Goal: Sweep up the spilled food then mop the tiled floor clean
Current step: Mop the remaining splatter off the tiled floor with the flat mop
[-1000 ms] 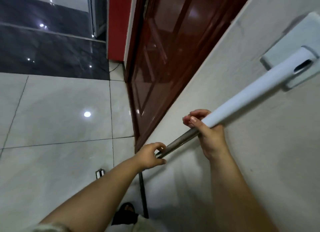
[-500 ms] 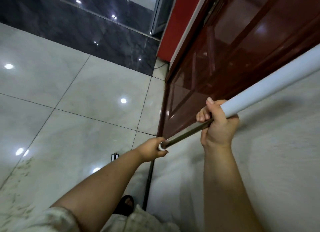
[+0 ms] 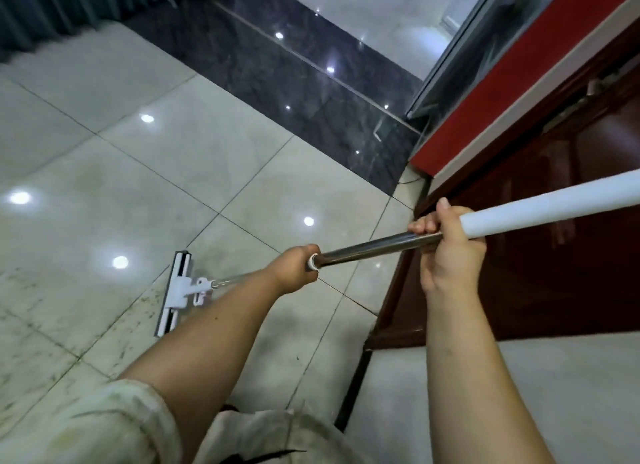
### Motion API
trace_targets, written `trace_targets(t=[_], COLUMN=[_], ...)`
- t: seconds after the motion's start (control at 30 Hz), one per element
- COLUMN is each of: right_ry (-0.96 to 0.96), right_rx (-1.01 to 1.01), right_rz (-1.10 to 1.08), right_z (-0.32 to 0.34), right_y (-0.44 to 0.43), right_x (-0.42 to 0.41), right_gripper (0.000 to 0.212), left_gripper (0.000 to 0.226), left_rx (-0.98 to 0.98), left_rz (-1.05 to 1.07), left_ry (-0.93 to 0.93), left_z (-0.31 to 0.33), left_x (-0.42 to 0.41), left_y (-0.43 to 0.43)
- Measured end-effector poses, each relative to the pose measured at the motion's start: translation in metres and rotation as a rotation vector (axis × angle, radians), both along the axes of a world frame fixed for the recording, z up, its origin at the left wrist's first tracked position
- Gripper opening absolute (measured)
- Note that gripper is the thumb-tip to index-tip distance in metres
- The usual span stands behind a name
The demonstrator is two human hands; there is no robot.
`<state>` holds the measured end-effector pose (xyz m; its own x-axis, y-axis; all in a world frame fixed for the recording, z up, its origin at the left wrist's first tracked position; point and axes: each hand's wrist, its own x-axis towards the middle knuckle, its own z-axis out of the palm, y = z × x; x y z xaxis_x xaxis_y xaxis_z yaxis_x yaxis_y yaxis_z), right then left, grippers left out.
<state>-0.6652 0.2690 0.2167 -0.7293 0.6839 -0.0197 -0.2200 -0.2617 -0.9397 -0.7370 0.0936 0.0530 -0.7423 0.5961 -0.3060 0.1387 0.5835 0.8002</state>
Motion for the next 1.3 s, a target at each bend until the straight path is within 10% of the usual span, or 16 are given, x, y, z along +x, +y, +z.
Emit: trace_targets(t=[0.5, 0.73, 0.9, 1.03, 1.3], right_ry=[-0.511, -0.603, -0.801, -0.875, -1.371], right_rx=[-0.071, 0.172, 0.470, 0.115, -0.241], right_rz=[0.740, 1.073, 1.352, 1.583, 1.745], right_z=[-0.172, -0.176, -0.172, -0.173, -0.161], right_y=[-0.265, -0.244, -0.209, -0.184, -0.179], right_x=[-0.089, -0.121, -0.163, -0.203, -0.242], right_gripper=[0.050, 0.013, 0.033, 0.036, 0.036], left_gripper=[0.026, 0.026, 0.049, 0.023, 0.036], left_rx=[-0.720, -0.334, 0.243, 1.183, 1.520], left_rz=[0.442, 0.818, 1.573, 1.972, 2.203], left_ry=[-0.135, -0.224, -0.631, -0.842, -0.658], left_z=[-0.143, -0.162, -0.142, -0.133, -0.121], left_x=[-0.044, -0.044, -0.050, -0.067, -0.079], left_y=[-0.315, -0.308, -0.264, -0.221, -0.151])
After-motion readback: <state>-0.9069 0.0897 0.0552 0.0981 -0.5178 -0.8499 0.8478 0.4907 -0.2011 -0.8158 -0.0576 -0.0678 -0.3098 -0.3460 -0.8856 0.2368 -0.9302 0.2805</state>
